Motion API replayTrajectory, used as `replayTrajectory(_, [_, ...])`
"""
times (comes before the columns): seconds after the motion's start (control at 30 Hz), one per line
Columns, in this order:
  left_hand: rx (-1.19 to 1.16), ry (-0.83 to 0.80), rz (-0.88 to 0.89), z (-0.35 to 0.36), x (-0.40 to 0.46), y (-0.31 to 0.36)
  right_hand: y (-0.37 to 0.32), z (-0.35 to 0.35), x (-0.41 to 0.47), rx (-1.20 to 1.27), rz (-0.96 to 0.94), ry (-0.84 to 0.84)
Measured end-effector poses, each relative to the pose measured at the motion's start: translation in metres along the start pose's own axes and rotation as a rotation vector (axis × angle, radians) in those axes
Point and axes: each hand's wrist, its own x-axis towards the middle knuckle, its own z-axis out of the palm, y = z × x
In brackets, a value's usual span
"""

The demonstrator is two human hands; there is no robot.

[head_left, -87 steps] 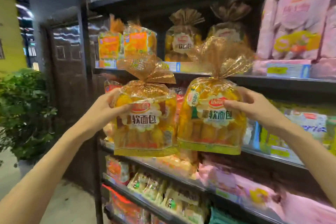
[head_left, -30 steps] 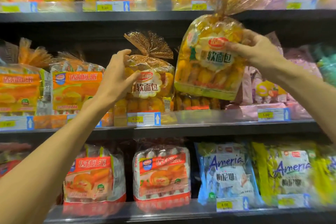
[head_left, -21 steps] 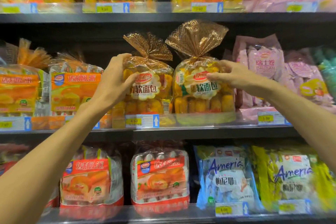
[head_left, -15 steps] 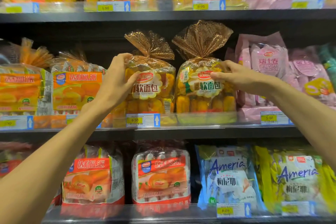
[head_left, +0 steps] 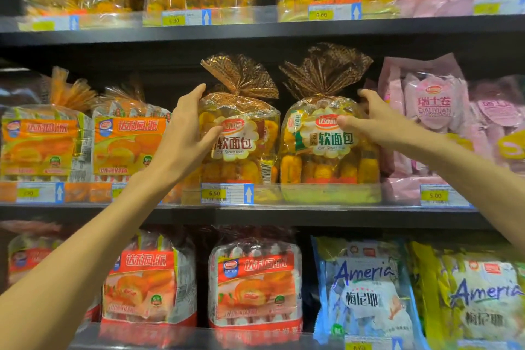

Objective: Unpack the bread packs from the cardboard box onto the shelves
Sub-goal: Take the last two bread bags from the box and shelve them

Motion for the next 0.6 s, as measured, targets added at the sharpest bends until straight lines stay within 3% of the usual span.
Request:
replayTrajectory(0.1, [0.030, 0.050, 0.013, -0.010, -0.013, -0.002, -0.006, 0.012, -0.017, -0.026, -0.193, 0.185])
replayTrajectory(0.23, [0.096, 0.040, 0.043, -0.018, -0.035, -0.012, -0.033, 0.044, -0.052, -0.208, -0.490, 0.556])
replayTrajectory(0.33, [0.140, -0.005, 0.094, -0.013, -0.046, -0.021, -0.067, 0.082, -0.059, -0.372, -0.682, 0.397])
replayTrajectory(0.47, [0.216, -0.052, 0.107, -0.001, -0.048, -0.028, -0.091, 0.123, -0.028, -0.723, -0.542, 0.200])
replayTrajectory(0.6, [0.201, -0.057, 0.048, 0.009, -0.044, -0.027, -0.090, 0.127, -0.008, -0.884, -0.496, 0.184])
